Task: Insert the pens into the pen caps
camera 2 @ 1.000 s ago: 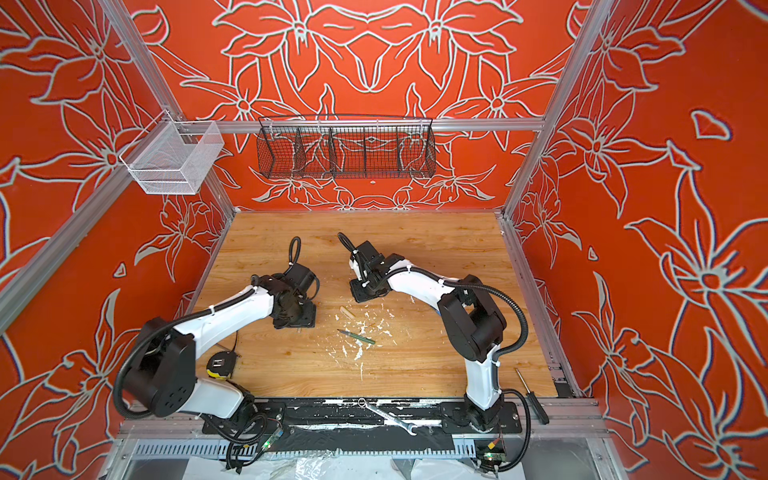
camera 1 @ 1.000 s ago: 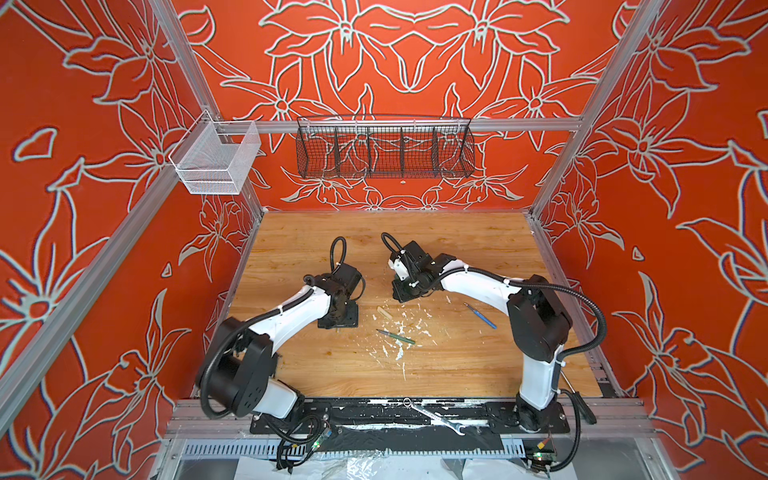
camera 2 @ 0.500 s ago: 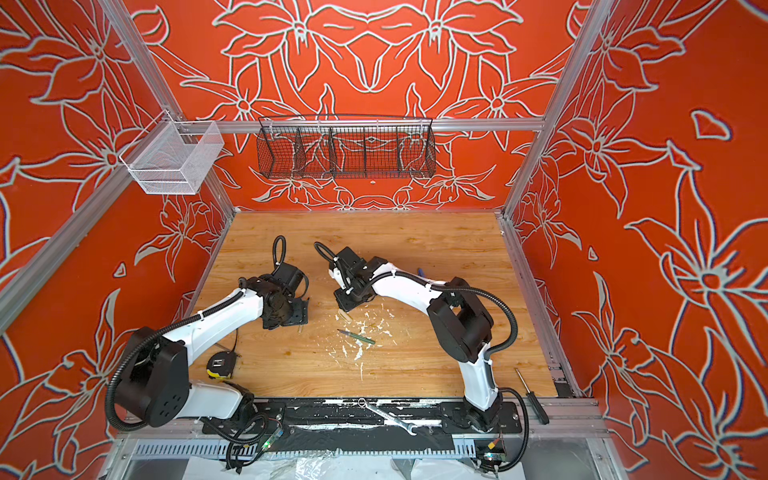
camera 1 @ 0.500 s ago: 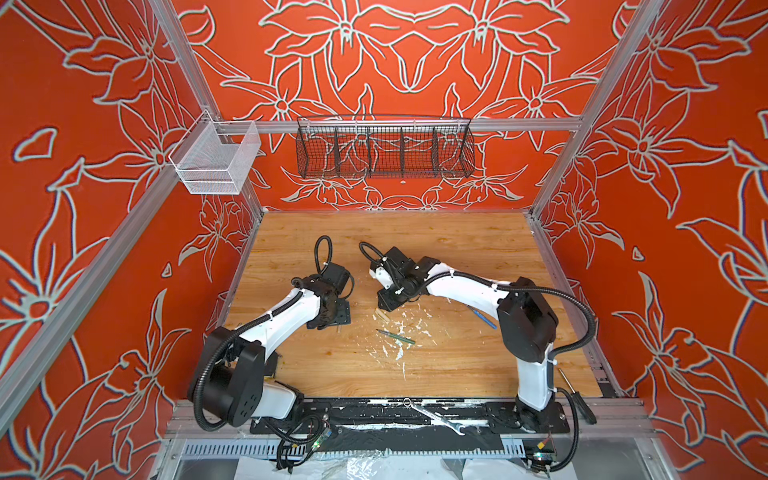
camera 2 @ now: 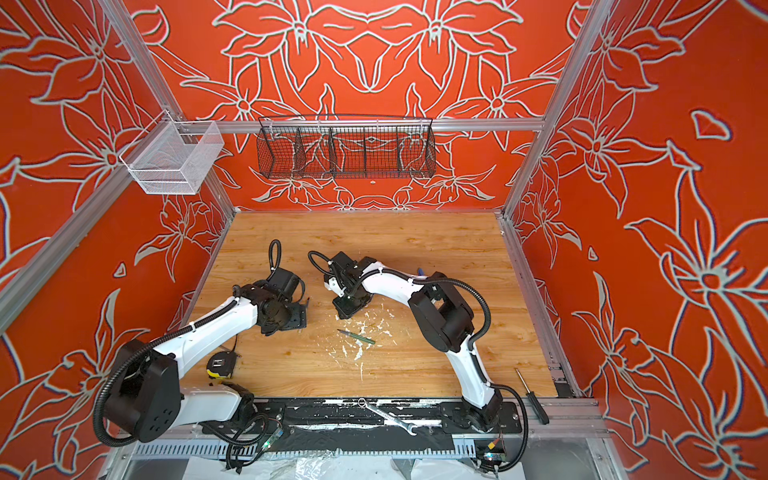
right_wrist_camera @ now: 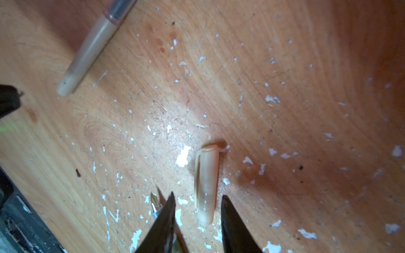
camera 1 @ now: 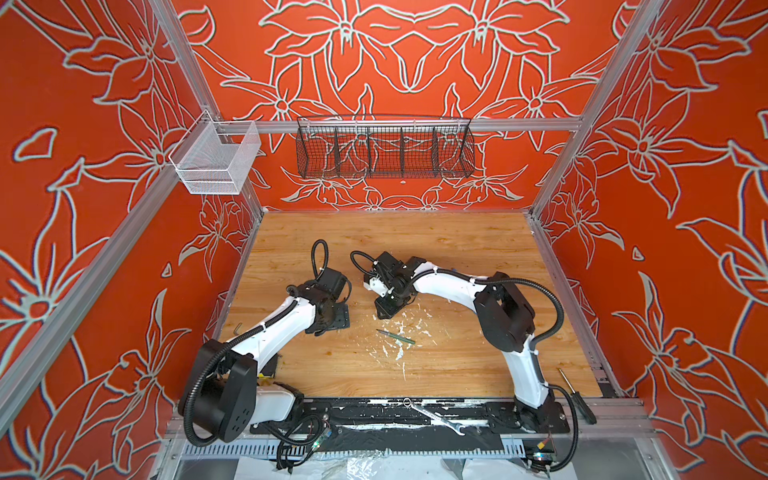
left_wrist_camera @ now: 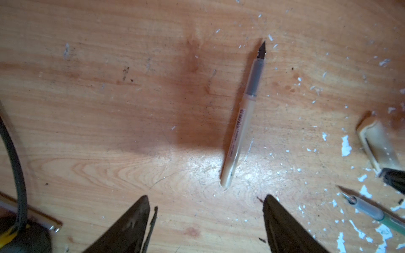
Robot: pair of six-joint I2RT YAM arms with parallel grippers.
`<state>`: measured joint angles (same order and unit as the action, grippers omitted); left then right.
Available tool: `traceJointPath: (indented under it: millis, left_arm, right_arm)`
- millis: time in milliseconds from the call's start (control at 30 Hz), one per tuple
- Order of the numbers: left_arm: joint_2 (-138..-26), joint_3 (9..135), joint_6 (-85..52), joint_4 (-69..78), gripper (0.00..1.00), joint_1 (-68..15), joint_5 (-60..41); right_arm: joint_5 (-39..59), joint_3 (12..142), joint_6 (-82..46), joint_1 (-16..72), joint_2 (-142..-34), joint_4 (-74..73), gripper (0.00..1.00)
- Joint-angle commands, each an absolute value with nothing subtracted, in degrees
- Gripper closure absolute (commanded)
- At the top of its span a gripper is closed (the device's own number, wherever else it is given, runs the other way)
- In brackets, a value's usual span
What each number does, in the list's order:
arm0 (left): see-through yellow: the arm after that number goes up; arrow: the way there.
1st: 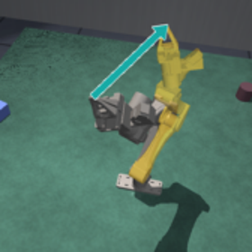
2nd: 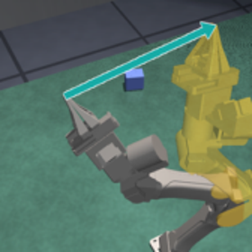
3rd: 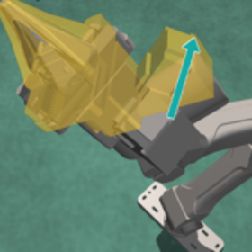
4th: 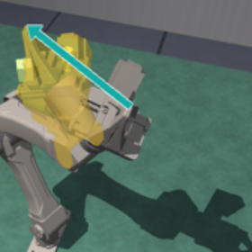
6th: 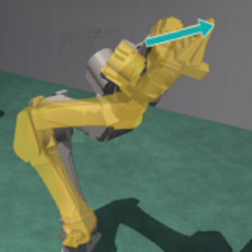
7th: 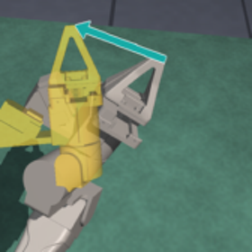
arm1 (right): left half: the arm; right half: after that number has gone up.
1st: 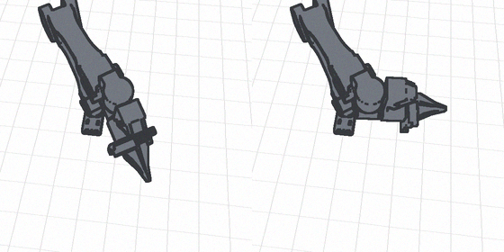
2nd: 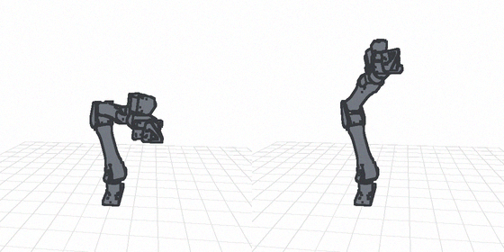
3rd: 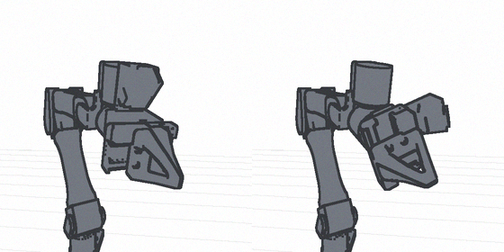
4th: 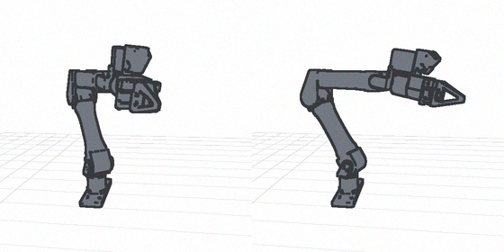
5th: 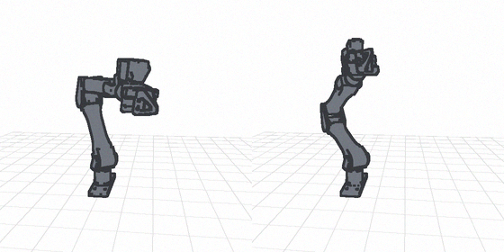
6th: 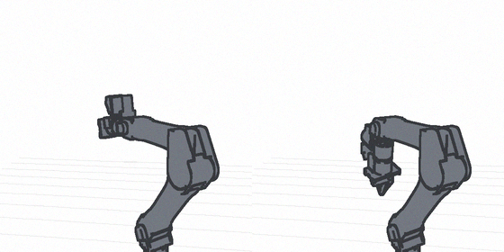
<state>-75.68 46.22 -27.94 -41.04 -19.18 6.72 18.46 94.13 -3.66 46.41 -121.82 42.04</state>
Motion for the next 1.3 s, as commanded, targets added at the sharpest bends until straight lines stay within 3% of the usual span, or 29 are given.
traceJointPath:
  millis: [0,467,1000,1267]
  left_arm:
    - [-74.7,45.8,-28.5,-41.3,0.18,-19.1,6.6]
    - [-74.8,45.6,-28.3,-41.2,0.17,-19.1,6.2]
    - [-75.3,45.1,-27.2,-39.3,0.14,-19.1,2.5]
    - [-78.7,45.4,-26.8,-39.1,0.19,-19.0,0.8]
  right_arm:
    - [21.7,96.1,-1.7,45.5,-123.5,44.0,0.63]
    - [23.3,99.5,-0.9,45.4,-127.6,47.3,0.65]
    - [21.7,101.1,-3.0,45.4,-128.8,48.7,0.78]
    - [19.1,101.3,-5.2,45.1,-126.3,48.3,0.84]
